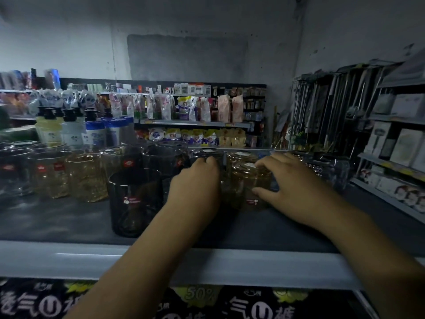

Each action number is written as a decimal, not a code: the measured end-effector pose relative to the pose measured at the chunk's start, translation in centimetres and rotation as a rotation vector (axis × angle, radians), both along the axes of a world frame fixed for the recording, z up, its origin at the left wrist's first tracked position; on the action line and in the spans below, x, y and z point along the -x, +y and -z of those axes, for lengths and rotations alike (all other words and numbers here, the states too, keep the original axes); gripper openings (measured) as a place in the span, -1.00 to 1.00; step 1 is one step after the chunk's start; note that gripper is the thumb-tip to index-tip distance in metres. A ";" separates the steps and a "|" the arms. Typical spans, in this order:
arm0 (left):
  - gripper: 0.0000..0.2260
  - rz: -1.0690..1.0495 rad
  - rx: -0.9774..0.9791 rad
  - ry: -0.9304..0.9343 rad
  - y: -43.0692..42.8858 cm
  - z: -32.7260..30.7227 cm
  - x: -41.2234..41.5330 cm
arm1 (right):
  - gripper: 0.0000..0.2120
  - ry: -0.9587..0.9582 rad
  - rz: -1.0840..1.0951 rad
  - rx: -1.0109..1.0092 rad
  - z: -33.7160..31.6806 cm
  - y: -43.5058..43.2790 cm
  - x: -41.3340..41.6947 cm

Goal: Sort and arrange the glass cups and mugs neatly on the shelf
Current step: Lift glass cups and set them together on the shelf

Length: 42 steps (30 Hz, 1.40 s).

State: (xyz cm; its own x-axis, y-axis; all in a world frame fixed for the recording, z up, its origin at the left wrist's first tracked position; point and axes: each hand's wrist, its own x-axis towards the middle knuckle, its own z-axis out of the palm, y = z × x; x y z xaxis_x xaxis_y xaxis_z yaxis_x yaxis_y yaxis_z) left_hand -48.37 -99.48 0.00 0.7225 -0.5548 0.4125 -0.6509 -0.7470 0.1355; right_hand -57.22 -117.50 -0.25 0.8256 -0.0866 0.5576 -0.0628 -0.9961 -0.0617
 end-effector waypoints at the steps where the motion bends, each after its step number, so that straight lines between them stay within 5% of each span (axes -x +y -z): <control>1: -0.66 -0.008 -0.002 -0.025 0.1 0.0 0.1 | -0.55 0.002 0.007 0.006 -0.1 0.0 -0.1; 12: -0.81 0.017 0.097 -0.092 1.5 -0.1 1.0 | -0.54 -0.043 0.072 0.063 0.9 0.3 -1.3; 19: -0.83 0.104 0.396 -0.117 2.7 1.4 2.1 | -0.56 -0.174 -0.019 -0.012 1.3 0.3 -1.4; 24: -0.96 0.196 0.901 -0.052 3.7 2.8 2.6 | -0.75 -0.313 -0.219 -0.513 0.5 2.9 -1.2; 28: -0.90 0.332 1.447 0.418 2.7 3.1 3.6 | -0.39 -0.184 -0.271 -1.092 0.1 5.5 -1.0; 32: -0.81 0.437 1.676 0.719 1.8 3.0 5.2 | -0.52 -0.143 -0.530 -1.505 -0.2 7.0 -1.0; 38: -0.84 0.449 1.485 0.831 3.6 3.3 4.9 | -0.69 -0.220 -0.365 -1.125 -2.4 6.2 -0.9; 40: -0.71 0.356 1.339 0.654 5.2 4.0 4.9 | -0.74 -0.213 -0.276 -0.933 -3.5 5.8 -1.1; 42: -0.74 0.284 1.212 0.286 7.4 4.5 5.2 | -0.79 -0.170 -0.192 -0.704 -4.7 5.8 -1.3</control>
State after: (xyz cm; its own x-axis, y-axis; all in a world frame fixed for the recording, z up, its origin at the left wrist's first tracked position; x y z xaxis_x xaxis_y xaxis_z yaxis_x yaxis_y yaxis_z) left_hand -53.55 -92.07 -4.55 0.7874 -0.0827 0.6108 -0.6017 0.1121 0.7908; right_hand -55.90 -111.65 4.47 0.7697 -0.3325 0.5449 0.1757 -0.7103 -0.6817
